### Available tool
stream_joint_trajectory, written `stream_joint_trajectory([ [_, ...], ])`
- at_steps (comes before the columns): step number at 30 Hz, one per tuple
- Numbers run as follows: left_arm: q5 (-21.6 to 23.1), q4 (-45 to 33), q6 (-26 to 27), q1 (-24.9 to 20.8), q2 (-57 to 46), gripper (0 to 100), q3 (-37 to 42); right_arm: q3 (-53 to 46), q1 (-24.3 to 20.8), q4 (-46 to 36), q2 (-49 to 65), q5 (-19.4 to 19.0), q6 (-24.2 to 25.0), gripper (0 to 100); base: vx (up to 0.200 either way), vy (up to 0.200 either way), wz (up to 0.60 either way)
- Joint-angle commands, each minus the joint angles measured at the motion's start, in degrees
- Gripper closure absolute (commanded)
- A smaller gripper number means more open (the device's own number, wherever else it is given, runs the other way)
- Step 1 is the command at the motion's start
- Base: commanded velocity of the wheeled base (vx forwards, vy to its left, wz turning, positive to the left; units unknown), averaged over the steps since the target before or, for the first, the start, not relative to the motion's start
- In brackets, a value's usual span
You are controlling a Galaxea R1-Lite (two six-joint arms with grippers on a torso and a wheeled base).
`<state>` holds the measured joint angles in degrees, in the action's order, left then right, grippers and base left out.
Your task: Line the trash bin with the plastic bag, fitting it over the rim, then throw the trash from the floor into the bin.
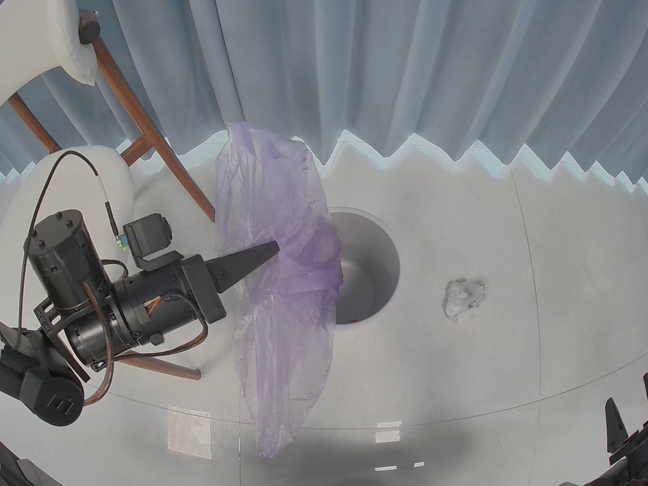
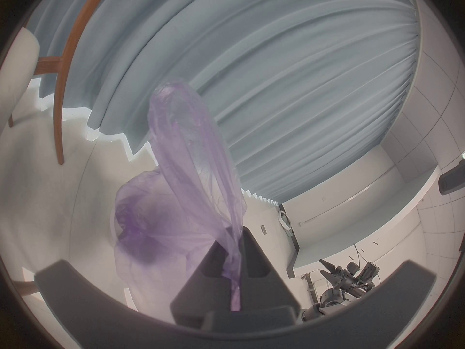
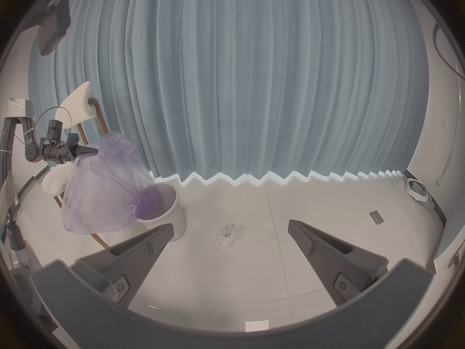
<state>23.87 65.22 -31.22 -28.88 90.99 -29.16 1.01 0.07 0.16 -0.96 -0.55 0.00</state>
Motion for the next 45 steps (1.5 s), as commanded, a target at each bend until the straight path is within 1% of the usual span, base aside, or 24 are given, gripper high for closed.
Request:
stream_joint_trajectory([
  [1,0.0,1.1,0.1,0.4,1.5,100,0.0,-1.0,0.0,0.0,1.0,-0.1,0.0,0,0.000,0.000,0.00],
  [15,0.6,2.1,0.1,0.4,1.9,100,0.2,-1.0,0.0,0.0,1.0,-0.1,0.0,0,0.000,0.000,0.00],
  [18,0.4,2.2,0.4,0.4,1.9,100,0.4,-1.0,0.0,0.0,1.0,0.0,0.0,0,0.200,0.000,0.00],
  [42,0.1,2.3,0.5,0.4,2.5,100,-0.5,-1.0,0.0,0.0,1.0,0.0,0.0,0,0.000,0.000,0.00],
  [45,0.2,3.1,0.5,0.4,3.5,100,-0.5,-1.0,0.0,0.0,1.0,-0.1,0.0,0,0.000,-0.200,0.00],
])
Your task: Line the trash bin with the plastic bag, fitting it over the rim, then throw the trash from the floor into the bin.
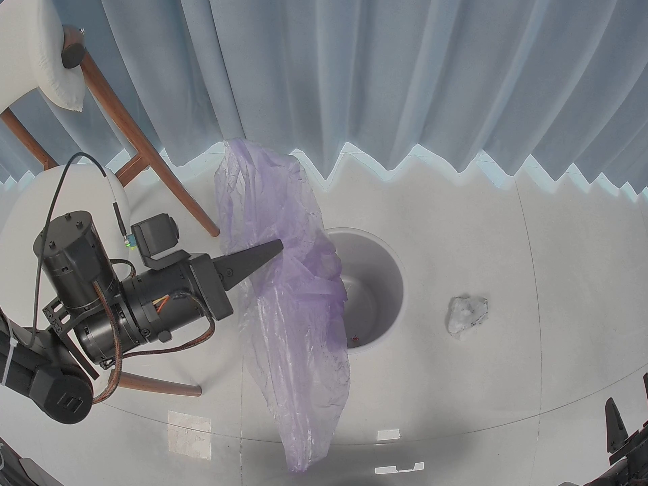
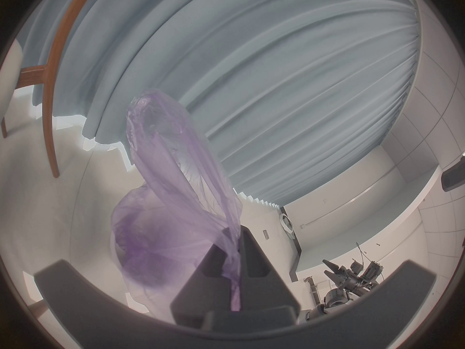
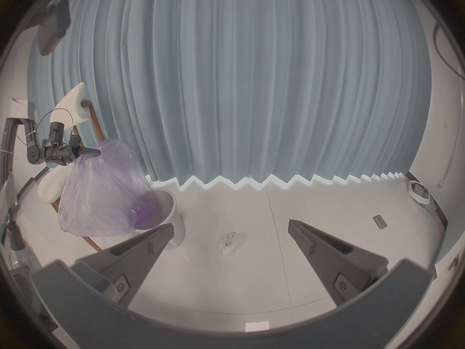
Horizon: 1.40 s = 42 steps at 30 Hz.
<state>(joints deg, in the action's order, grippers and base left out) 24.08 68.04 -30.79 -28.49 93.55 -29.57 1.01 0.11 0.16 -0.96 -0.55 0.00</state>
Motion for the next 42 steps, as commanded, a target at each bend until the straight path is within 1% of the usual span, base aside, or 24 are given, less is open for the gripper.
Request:
stream_joint_trajectory([
  [1,0.0,0.3,0.0,0.0,0.9,100,-0.1,-1.0,0.0,0.0,1.0,-0.1,0.0,0,0.000,-0.200,0.00],
  [6,-0.1,4.0,0.1,0.0,3.5,100,0.4,-1.0,0.0,0.0,1.0,-0.1,0.0,0,0.000,-0.200,0.00],
  [11,-0.4,5.4,-0.1,0.0,3.6,100,0.5,-1.0,0.0,0.0,1.0,0.0,0.0,0,0.000,0.000,0.00],
  [14,-2.3,5.5,-0.1,0.0,3.3,100,0.1,-1.0,0.0,0.0,1.0,0.0,0.0,0,0.000,0.000,0.00],
  [22,-3.2,5.5,-0.4,0.2,3.6,100,-0.5,-1.0,0.0,0.0,1.0,0.0,0.0,0,0.000,0.000,0.00],
  [27,-2.8,5.4,-0.4,0.2,3.7,100,-0.7,-1.0,0.0,0.0,1.0,-0.1,0.0,0,0.000,0.000,0.00],
  [33,-2.2,5.6,0.1,0.1,3.6,100,0.1,-1.0,0.0,0.0,1.0,-0.1,0.0,0,0.200,0.000,0.00],
  [42,-1.9,5.6,2.4,0.3,3.0,100,0.1,-1.0,0.0,0.0,1.0,0.0,0.0,0,0.000,0.000,0.00],
])
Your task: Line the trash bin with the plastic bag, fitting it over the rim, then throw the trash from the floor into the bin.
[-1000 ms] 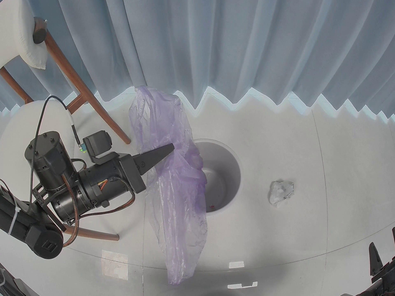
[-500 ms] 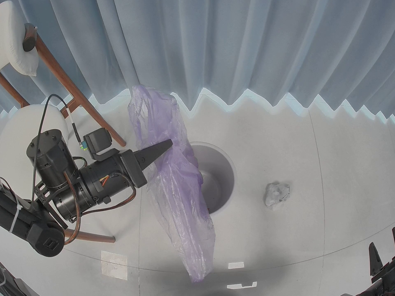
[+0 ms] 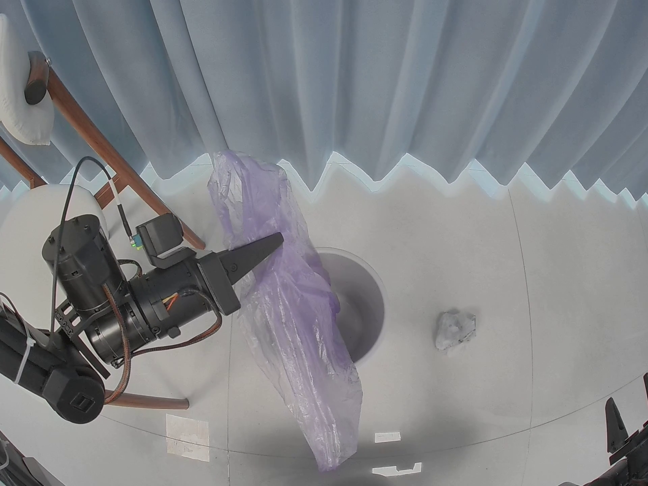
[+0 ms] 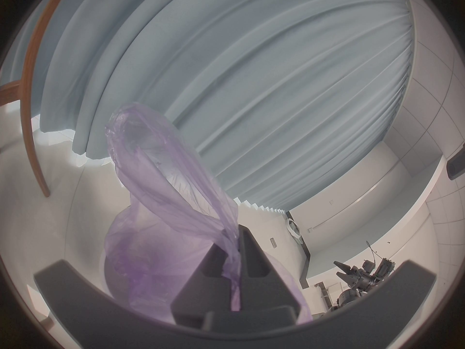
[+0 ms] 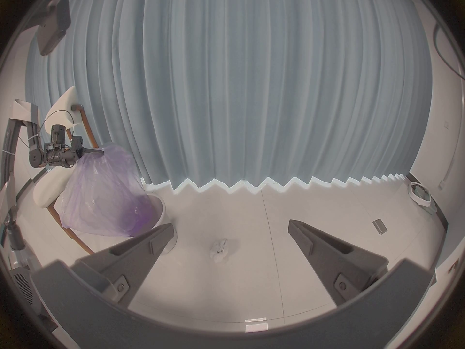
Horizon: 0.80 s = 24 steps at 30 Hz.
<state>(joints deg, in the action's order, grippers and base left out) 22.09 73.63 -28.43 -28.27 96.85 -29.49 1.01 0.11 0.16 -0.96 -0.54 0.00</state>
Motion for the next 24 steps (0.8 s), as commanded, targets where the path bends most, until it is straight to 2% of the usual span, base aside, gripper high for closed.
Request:
stream_joint_trajectory([
  [1,0.1,0.0,0.0,0.0,-0.4,100,0.1,-1.0,0.0,0.0,1.0,0.0,0.0,0,0.000,0.000,0.00],
  [8,1.0,0.0,2.8,0.7,-1.4,100,2.6,-1.0,0.0,0.0,1.0,-0.1,0.0,0,0.000,0.000,0.00],
  [11,1.4,0.0,3.3,-0.7,-1.5,100,4.1,-1.0,0.0,0.0,1.0,-0.1,0.0,0,0.000,0.000,0.00],
  [13,0.9,0.0,5.1,-4.1,-1.1,100,5.1,-1.0,0.0,0.0,1.0,-0.1,0.0,0,0.000,0.000,0.00],
  [20,0.8,1.1,6.4,-5.0,-1.2,100,5.5,-1.0,0.0,0.0,1.0,0.0,0.0,0,0.000,0.000,0.00],
  [21,0.4,1.3,7.4,-8.7,-0.9,100,7.9,-1.0,0.0,0.0,1.0,0.0,0.0,0,0.000,0.000,0.00],
  [24,0.3,1.8,8.4,-10.7,-0.1,100,9.4,-1.0,0.0,-0.1,1.0,0.1,-0.1,0,0.000,0.000,0.00],
])
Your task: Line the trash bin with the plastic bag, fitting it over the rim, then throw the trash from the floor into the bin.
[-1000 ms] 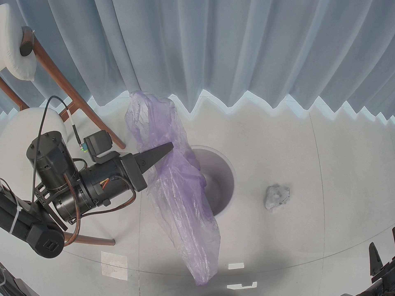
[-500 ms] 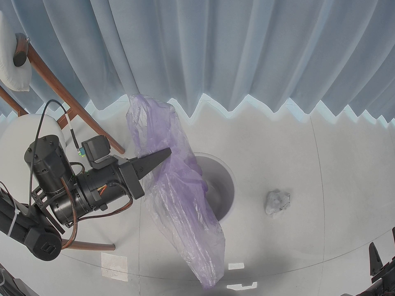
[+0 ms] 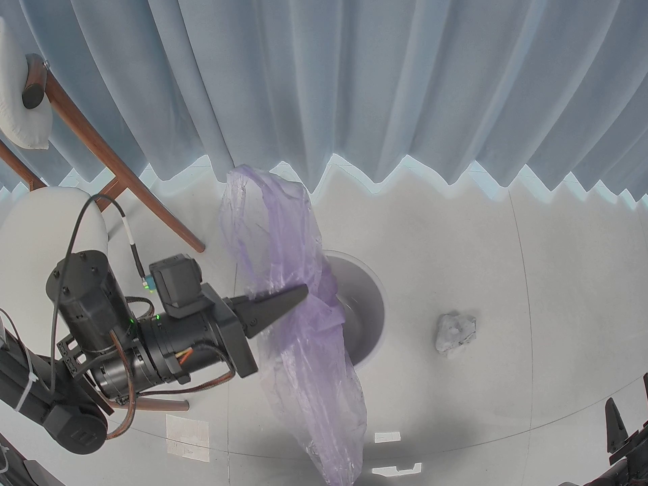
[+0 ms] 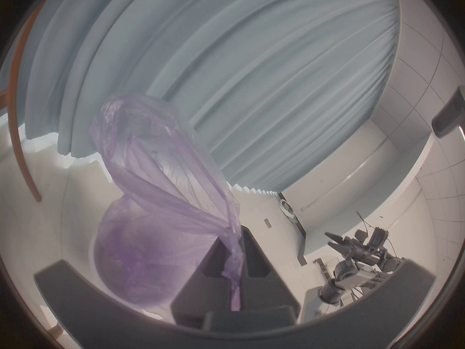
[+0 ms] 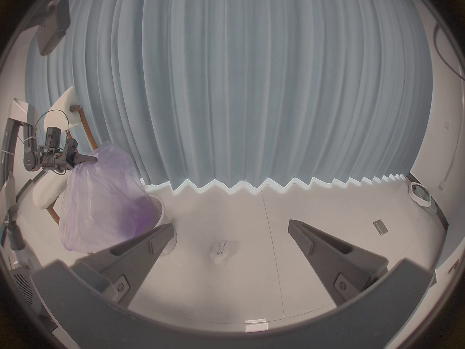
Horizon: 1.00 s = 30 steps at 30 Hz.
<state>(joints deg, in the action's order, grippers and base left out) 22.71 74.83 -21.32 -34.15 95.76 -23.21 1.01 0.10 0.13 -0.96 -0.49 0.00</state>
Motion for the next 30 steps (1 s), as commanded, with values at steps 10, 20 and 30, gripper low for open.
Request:
stream_joint_trajectory([
  [10,-2.6,13.9,8.4,-4.8,9.6,100,4.7,-1.0,0.0,0.0,0.9,-0.4,-0.6,0,0.000,0.000,0.00],
  [20,-10.8,13.7,-4.5,-8.0,6.2,100,2.6,-1.0,-0.1,0.1,1.0,-4.1,-2.1,0,0.000,0.000,0.00],
  [30,-11.8,5.2,-14.5,-12.4,2.1,100,2.4,11.3,-1.2,2.5,-3.5,-3.0,10.6,0,0.000,0.000,0.00],
])
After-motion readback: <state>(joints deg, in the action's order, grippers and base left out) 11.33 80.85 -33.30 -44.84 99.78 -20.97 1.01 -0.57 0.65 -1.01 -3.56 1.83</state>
